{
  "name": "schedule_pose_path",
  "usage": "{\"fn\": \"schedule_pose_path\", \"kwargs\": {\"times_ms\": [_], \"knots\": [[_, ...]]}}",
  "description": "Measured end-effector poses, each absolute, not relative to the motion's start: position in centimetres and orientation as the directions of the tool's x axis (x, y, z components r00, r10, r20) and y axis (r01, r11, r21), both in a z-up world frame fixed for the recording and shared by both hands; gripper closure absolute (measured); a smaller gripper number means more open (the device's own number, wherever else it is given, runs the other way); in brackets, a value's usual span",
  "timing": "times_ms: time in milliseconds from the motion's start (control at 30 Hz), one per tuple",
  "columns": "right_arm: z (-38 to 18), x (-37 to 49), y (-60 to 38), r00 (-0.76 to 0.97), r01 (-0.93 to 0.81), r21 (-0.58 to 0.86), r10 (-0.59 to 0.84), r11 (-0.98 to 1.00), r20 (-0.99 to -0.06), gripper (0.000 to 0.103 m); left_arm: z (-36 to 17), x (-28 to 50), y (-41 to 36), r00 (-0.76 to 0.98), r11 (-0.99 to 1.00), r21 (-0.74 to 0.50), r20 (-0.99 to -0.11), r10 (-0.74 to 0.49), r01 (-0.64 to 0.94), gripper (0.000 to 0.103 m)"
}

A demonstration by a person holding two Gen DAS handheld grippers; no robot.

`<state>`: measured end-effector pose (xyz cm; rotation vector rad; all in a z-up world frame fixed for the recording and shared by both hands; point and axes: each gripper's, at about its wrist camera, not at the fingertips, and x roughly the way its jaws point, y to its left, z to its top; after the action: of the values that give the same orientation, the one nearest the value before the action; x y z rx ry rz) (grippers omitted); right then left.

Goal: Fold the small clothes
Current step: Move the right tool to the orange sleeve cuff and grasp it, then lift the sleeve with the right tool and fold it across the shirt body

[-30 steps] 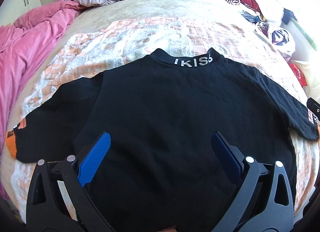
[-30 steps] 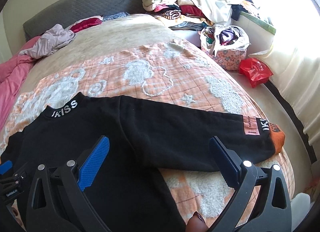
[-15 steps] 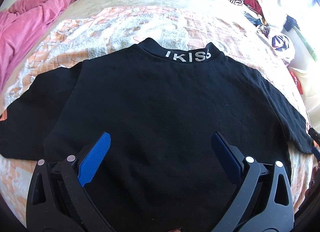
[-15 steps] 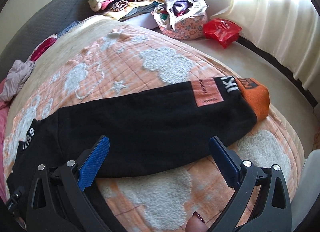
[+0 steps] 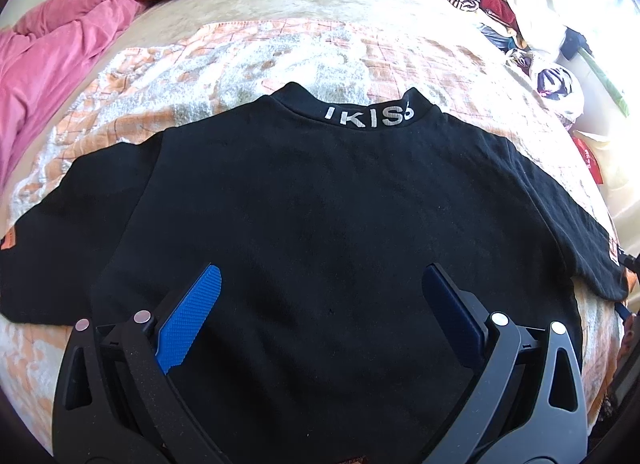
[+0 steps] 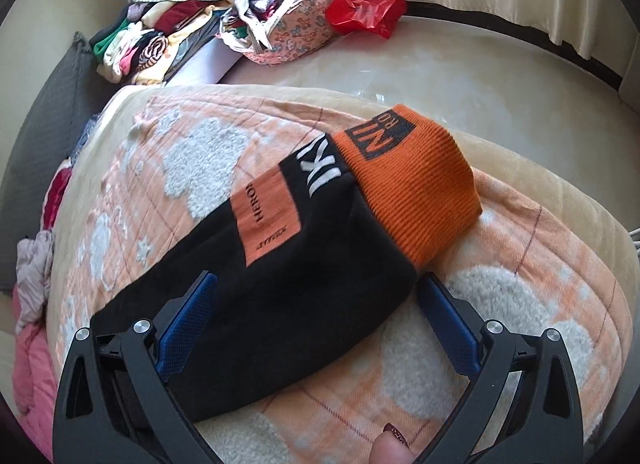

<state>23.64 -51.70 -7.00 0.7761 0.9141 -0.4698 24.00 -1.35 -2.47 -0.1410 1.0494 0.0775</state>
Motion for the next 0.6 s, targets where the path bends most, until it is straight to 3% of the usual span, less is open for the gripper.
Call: {"fn": "schedule_pose_path", "kwargs": {"times_ms": [200,233,267,367,433,467,600], "knots": [[-7.1,24.8,-52.7,0.601,0.64,0.426,-0.072,0.64,-0.796,0.005,-2.4,23.1,-0.8,0.508,0.986,-0.095,-0.862,-0.011,-0.14,0.008],[-6.9,24.9,-52.6,0.614,0.632,0.427,-0.082,0.646,-0.785,0.014,-2.3,23.0,-0.7,0.509,0.985,-0.099,-0.861,-0.013,-0.142,0.008],[-6.6,24.9,-52.4,0.622,0.624,0.42,-0.095,0.659,-0.777,0.035,-2.2,22.9,-0.5,0.511,0.984,-0.102,-0.86,-0.013,-0.147,0.008],[-5.8,24.8,-52.1,0.665,0.585,0.438,-0.093,0.683,-0.741,0.065,-1.9,22.6,0.1,0.515,0.979,-0.129,-0.857,-0.029,-0.161,0.008],[-4.8,24.7,-51.3,0.689,0.555,0.436,-0.098,0.709,-0.718,0.08,-1.7,22.5,0.4,0.518,0.976,-0.137,-0.855,-0.03,-0.169,0.008],[-4.0,24.8,-50.5,0.707,0.526,0.426,-0.1,0.736,-0.7,0.086,-1.7,22.4,0.6,0.519,0.975,-0.141,-0.854,-0.03,-0.174,0.008],[-1.1,25.3,-46.2,0.779,0.383,0.432,-0.034,0.817,-0.626,0.089,-1.2,22.1,1.2,0.523,0.967,-0.174,-0.851,-0.054,-0.184,0.008]]}}
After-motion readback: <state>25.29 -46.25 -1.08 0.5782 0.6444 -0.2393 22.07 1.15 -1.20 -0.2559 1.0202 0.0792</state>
